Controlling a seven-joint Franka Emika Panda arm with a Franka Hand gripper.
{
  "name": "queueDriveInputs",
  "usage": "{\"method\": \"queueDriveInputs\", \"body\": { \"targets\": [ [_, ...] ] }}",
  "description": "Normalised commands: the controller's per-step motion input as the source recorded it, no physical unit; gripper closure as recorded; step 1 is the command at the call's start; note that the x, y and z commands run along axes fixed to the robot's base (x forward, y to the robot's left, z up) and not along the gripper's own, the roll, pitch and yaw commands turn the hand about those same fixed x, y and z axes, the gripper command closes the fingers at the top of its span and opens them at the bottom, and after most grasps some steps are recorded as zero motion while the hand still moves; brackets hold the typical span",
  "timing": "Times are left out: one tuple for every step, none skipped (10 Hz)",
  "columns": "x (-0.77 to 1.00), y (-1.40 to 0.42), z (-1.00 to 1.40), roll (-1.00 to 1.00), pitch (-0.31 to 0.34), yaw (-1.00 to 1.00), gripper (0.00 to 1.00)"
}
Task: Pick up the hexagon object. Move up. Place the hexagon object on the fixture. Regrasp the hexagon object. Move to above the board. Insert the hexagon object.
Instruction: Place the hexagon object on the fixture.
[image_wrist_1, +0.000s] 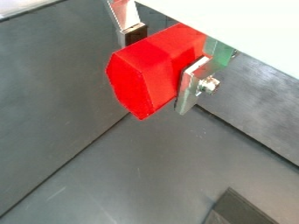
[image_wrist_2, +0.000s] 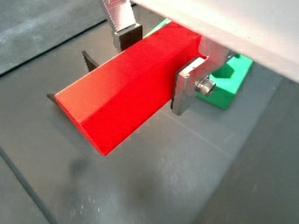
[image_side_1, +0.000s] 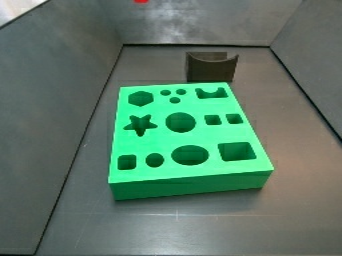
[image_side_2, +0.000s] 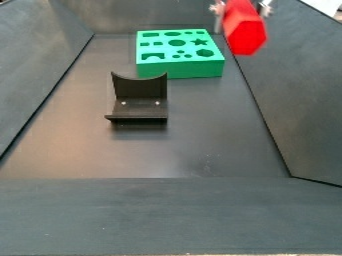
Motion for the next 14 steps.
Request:
{"method": "queueDriveInputs", "body": {
  "targets": [
    [1.0,-0.33,0.14,0.08,0.166,0.09,1.0],
    [1.0,-0.31,0.13,0.06,0.144,0.07,1.0],
    [1.0,-0.28,0.12,0.04,0.134,0.05,1.0],
    [1.0,-0.26,0.12,0.02,0.136,0.04,1.0],
    [1.0,-0.25,0.11,0.02,0.139,0.04,1.0],
    [1.0,-0.22,0.1,0.0,0.139,0.04,1.0],
    [1.0,-0.2,0.09,-0.01,0.138,0.03,1.0],
    [1.0,-0.18,0.08,-0.02,0.141,0.03,1.0],
    [1.0,-0.16,0.07,-0.02,0.15,0.03,1.0],
    [1.0,-0.15,0.07,-0.03,0.149,0.03,1.0],
    [1.0,-0.13,0.06,-0.03,0.148,0.04,1.0],
    [1.0,0.16,-0.34,-1.0,-0.04,0.05,1.0],
    [1.0,0.2,-0.36,-1.0,-0.041,0.05,1.0],
    [1.0,0.2,-0.32,-1.0,-0.047,0.03,1.0]
  ]
}}
